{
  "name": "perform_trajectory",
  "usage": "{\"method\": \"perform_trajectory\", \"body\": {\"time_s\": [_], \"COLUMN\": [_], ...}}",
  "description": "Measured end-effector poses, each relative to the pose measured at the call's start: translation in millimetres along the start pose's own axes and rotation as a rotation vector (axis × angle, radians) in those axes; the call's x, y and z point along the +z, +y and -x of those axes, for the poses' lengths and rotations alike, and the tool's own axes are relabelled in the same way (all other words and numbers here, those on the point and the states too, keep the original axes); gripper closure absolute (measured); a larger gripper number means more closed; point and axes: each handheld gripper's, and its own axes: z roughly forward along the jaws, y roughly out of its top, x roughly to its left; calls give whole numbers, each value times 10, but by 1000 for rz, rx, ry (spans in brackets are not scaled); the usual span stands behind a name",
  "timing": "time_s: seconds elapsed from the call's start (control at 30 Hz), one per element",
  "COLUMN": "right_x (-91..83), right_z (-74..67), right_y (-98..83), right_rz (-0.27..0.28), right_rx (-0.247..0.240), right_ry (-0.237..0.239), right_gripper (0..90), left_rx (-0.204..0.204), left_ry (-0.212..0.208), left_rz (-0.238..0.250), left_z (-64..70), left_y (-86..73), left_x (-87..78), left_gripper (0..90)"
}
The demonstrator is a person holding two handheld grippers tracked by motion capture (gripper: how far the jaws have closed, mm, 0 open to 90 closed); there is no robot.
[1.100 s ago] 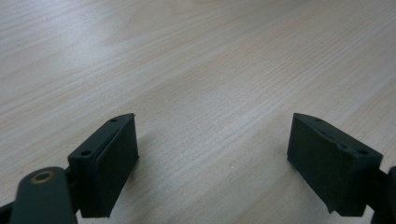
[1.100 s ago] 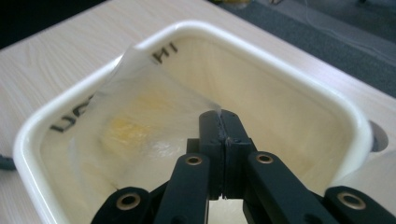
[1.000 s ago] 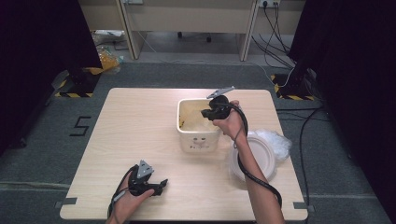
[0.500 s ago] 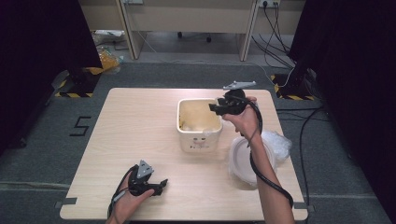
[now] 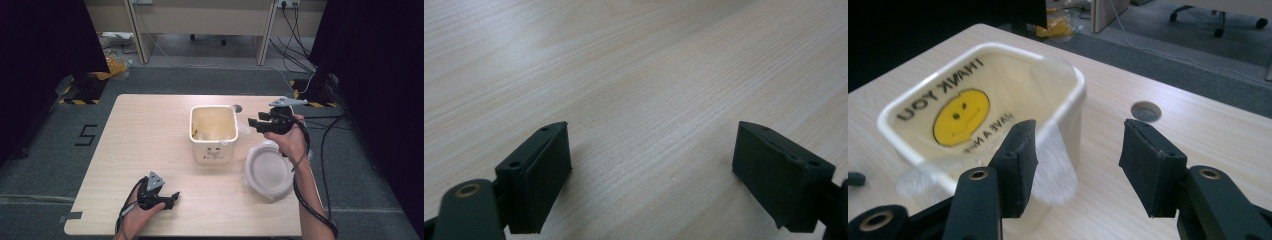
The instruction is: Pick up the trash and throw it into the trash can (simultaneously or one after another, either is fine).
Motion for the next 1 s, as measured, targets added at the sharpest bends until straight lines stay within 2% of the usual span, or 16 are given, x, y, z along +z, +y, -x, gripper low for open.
{"method": "perform_trajectory", "body": {"time_s": [0.3,0.37,0.4,0.5,0.73,0.87,1.0], "right_x": [-196,-260,-260,-323,-370,-402,-469], "right_z": [207,278,278,338,391,413,433], "right_y": [-489,-672,-672,-853,-1243,-1326,-1466], "right_rz": [-27,-26,-26,-21,-41,-55,-78], "right_rx": [36,58,58,88,127,134,141], "right_ry": [-21,-27,-27,-34,-40,-52,-61], "right_gripper": [465,462,462,460,453,450,444], "left_rx": [-2,-4,-5,3,50,70,95], "left_ry": [3,-6,-15,-25,-64,-117,-145], "left_rz": [-1,2,7,5,25,24,32], "left_z": [3,17,26,72,302,453,580], "left_y": [0,0,1,24,161,265,399], "left_x": [-4,-8,-6,5,15,81,152], "left_gripper": [150,163,163,167,168,168,169]}}
